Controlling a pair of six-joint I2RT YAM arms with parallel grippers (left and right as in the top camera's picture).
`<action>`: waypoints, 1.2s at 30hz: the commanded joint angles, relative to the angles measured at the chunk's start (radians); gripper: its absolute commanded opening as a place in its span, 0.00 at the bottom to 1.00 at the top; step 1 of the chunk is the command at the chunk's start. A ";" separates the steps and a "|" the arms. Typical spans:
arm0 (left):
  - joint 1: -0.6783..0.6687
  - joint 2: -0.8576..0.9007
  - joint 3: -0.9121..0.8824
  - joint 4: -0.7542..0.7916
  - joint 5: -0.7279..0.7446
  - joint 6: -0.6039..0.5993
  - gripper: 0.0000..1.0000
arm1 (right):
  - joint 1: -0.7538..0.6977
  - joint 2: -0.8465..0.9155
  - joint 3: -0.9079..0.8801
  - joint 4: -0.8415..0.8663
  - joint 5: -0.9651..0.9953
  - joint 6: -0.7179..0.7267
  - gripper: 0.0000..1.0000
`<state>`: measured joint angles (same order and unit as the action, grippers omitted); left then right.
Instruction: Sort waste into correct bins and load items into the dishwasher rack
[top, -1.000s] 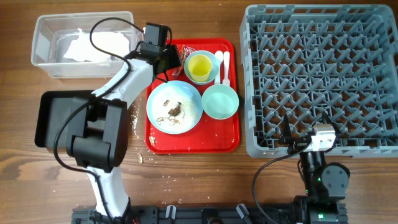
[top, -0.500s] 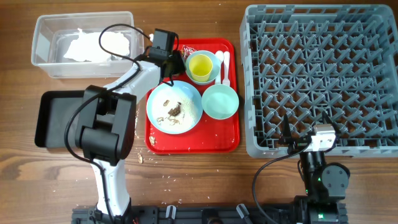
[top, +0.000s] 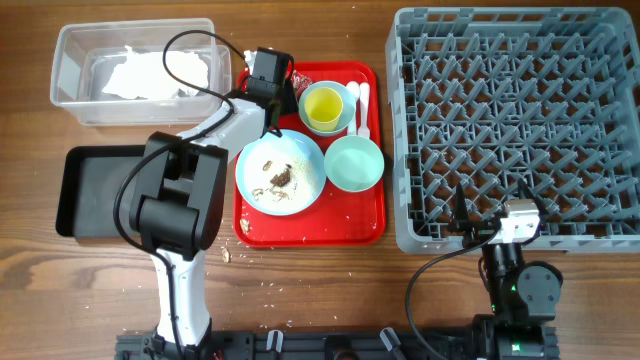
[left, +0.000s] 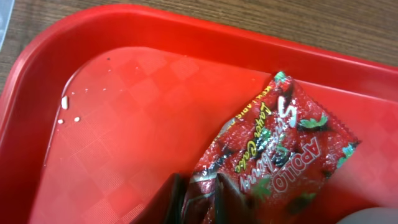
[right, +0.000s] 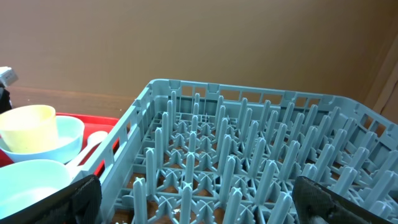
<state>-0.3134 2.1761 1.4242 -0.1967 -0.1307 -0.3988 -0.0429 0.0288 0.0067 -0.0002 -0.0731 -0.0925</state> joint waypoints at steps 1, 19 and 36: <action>0.000 0.044 -0.012 -0.009 -0.009 0.003 0.04 | -0.005 0.002 -0.002 0.002 0.013 -0.010 1.00; 0.021 -0.213 -0.012 -0.056 -0.012 -0.002 0.05 | -0.005 0.002 -0.002 0.002 0.013 -0.010 1.00; 0.021 -0.019 -0.012 0.005 0.039 0.060 0.53 | -0.005 0.002 -0.002 0.002 0.013 -0.010 1.00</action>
<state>-0.2951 2.1246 1.4128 -0.2363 -0.0658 -0.3958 -0.0433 0.0288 0.0067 -0.0002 -0.0731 -0.0925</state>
